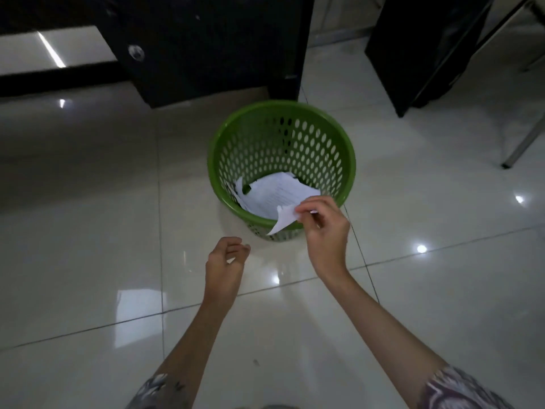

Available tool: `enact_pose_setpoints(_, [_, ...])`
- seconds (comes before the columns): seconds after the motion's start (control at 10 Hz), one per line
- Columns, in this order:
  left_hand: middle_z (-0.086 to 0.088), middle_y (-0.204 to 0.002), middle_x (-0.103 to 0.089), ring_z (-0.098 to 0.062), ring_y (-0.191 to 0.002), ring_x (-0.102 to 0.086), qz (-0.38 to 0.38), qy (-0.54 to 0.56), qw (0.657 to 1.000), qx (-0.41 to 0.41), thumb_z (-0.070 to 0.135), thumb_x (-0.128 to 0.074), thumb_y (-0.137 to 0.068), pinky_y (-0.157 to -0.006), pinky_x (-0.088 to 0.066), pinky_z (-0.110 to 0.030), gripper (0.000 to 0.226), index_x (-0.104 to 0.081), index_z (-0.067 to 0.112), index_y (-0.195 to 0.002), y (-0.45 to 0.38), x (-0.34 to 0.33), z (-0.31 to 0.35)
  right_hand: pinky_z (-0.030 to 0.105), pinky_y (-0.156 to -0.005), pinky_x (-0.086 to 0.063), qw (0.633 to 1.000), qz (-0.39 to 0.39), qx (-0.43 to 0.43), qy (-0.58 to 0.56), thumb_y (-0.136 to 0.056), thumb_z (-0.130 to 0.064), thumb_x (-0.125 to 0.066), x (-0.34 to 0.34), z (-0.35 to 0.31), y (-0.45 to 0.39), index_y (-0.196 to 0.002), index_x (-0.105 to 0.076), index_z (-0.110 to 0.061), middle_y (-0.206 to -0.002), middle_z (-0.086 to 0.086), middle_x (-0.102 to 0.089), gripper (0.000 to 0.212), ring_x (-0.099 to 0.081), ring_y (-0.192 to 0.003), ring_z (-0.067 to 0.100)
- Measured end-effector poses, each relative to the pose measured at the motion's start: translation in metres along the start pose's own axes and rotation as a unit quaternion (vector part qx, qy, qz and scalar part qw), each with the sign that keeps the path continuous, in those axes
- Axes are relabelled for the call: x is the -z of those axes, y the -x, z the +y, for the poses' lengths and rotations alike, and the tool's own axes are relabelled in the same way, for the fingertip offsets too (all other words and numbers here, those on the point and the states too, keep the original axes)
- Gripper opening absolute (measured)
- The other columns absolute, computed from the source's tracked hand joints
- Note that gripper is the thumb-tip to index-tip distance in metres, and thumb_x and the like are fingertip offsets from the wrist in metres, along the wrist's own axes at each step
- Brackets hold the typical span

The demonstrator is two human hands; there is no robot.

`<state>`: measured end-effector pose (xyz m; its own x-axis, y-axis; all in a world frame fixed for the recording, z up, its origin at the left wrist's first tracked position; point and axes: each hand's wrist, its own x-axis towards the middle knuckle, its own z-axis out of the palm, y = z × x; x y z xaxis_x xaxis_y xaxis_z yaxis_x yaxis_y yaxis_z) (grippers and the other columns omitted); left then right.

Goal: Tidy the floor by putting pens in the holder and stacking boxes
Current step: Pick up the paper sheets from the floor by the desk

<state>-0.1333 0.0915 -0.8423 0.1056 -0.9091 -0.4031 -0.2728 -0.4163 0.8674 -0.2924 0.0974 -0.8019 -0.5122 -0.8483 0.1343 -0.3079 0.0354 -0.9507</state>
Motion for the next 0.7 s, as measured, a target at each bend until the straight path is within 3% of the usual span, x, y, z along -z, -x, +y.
enact_pose_setpoints(0.1, [-0.003, -0.087, -0.061, -0.011, -0.08, -0.056, 0.01, 0.005, 1.0, -0.012, 0.009, -0.061, -0.086, -0.058, -0.039, 0.003, 0.012, -0.061, 0.007, -0.098, -0.005, 0.013, 0.037, 0.001, -0.071, -0.04, 0.997, -0.037, -0.034, 0.064, -0.081, 0.012, -0.054, -0.013, -0.015, -0.025, -0.085, -0.066, 0.004, -0.089, 0.007, -0.058, 0.015, -0.056, -0.084, 0.011])
enact_pose_setpoints(0.2, [-0.005, -0.091, -0.062, -0.013, -0.084, -0.056, 0.015, 0.014, 1.0, -0.016, 0.009, -0.059, -0.086, -0.058, -0.039, 0.003, 0.013, -0.06, 0.007, -0.099, -0.007, 0.027, 0.064, 0.007, -0.08, -0.036, 0.986, -0.078, -0.103, 0.106, -0.084, 0.01, -0.05, -0.019, -0.017, -0.039, -0.1, -0.063, 0.005, -0.107, 0.017, -0.061, 0.021, -0.056, -0.1, 0.02])
enact_pose_setpoints(0.3, [-0.007, -0.096, -0.063, -0.015, -0.089, -0.057, 0.008, 0.018, 1.0, -0.019, 0.01, -0.059, -0.087, -0.066, -0.042, -0.007, 0.016, -0.059, 0.007, -0.102, -0.007, 0.036, 0.085, 0.025, -0.103, -0.037, 0.974, -0.118, -0.172, 0.09, -0.085, 0.01, -0.048, -0.022, -0.018, -0.052, -0.115, -0.059, -0.002, -0.128, 0.01, -0.054, 0.034, -0.048, -0.12, 0.024])
enact_pose_setpoints(0.4, [-0.005, -0.094, -0.061, -0.016, -0.09, -0.056, 0.01, 0.018, 0.999, -0.025, 0.013, -0.06, -0.087, -0.068, -0.04, -0.014, 0.018, -0.059, 0.007, -0.104, -0.008, 0.049, 0.099, 0.043, -0.106, -0.04, 0.958, -0.142, -0.249, 0.036, -0.086, 0.009, -0.046, -0.023, -0.032, -0.063, -0.124, -0.054, -0.012, -0.137, 0.004, -0.044, 0.044, -0.046, -0.119, 0.023])
enact_pose_setpoints(0.5, [-0.003, -0.096, -0.06, -0.019, -0.095, -0.055, 0.009, 0.001, 1.0, -0.026, 0.015, -0.062, -0.086, -0.076, -0.042, -0.021, 0.018, -0.059, 0.009, -0.102, -0.004, 0.062, 0.104, 0.036, -0.102, -0.043, 0.943, -0.164, -0.287, 0.027, -0.088, 0.006, -0.047, -0.018, -0.045, -0.062, -0.128, -0.052, -0.012, -0.135, 0.007, -0.043, 0.044, -0.045, -0.112, 0.021])
enact_pose_setpoints(0.7, [-0.008, -0.108, -0.06, -0.022, -0.105, -0.054, 0.007, -0.049, 0.998, -0.034, 0.017, -0.061, -0.087, -0.085, -0.04, -0.025, 0.021, -0.058, 0.009, -0.106, 0.006, 0.091, 0.127, 0.024, -0.089, -0.034, 0.932, -0.215, -0.286, 0.063, -0.089, -0.006, -0.055, -0.008, -0.077, -0.054, -0.13, -0.05, -0.013, -0.139, 0.01, -0.044, 0.042, -0.042, -0.124, 0.023])
